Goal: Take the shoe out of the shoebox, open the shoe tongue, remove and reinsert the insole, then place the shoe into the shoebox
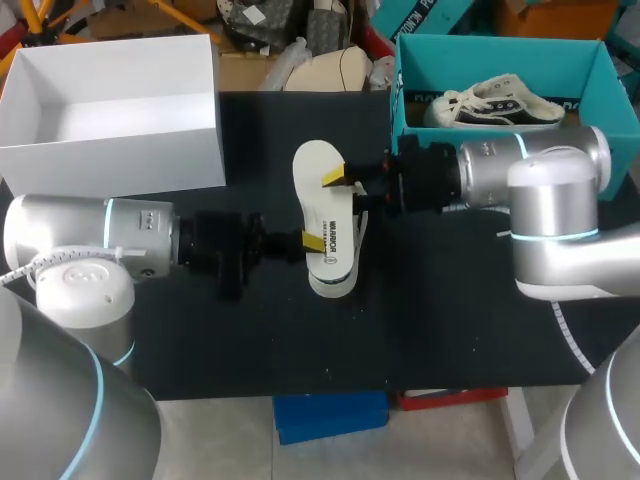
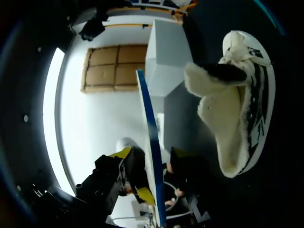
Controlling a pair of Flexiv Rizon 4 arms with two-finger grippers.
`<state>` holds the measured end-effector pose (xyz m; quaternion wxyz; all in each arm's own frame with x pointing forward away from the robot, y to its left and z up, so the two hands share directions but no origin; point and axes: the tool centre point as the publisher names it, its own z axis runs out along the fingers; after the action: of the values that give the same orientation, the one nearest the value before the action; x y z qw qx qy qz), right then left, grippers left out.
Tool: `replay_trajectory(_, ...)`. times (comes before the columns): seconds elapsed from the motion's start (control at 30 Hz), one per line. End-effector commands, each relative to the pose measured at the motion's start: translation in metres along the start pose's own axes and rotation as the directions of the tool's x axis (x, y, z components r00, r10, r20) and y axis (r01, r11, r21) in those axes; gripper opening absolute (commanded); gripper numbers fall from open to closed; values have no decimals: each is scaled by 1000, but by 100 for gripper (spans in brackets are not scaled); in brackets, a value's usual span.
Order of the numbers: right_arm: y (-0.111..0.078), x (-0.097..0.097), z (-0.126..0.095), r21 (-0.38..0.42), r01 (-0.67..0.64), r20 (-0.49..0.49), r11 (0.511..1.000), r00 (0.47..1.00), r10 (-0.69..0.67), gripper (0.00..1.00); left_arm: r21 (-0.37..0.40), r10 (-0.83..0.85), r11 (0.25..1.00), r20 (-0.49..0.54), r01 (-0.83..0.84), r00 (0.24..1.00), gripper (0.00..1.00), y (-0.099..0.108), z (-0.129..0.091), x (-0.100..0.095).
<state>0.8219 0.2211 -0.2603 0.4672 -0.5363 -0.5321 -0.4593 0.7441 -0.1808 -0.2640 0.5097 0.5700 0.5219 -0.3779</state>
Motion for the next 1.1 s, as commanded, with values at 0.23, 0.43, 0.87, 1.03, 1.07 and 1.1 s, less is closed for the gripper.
replay_trajectory(0.23, -1, -5, 6, -9, -9, -1, 1000, 1000, 9, 15, 0, 2, 1000, -4, -2, 1000, 0, -1, -1, -1)
replay_trajectory(0.43, -2, -7, 7, -11, -15, 2, 1000, 1000, 15, 0, 0, 2, 1000, -4, -2, 1000, 0, -1, -1, -1)
replay_trajectory(0.87, -2, -7, 7, -11, -15, 2, 1000, 1000, 15, 0, -6, 20, 1000, -63, -20, 998, 100, 3, -28, -4)
replay_trajectory(1.03, -2, -7, 7, -11, -15, 2, 1000, 1000, 15, 0, -10, 91, 995, -198, -94, 976, 100, 6, -54, -4)
replay_trajectory(1.07, -2, -7, 7, -11, -15, 2, 1000, 1000, 15, 0, 3, 80, 997, -216, -81, 973, 100, 6, -58, -4)
replay_trajectory(1.1, -2, -7, 7, -11, -15, 2, 1000, 1000, 15, 0, -13, 84, 996, -246, -89, 966, 100, 7, -62, -6)
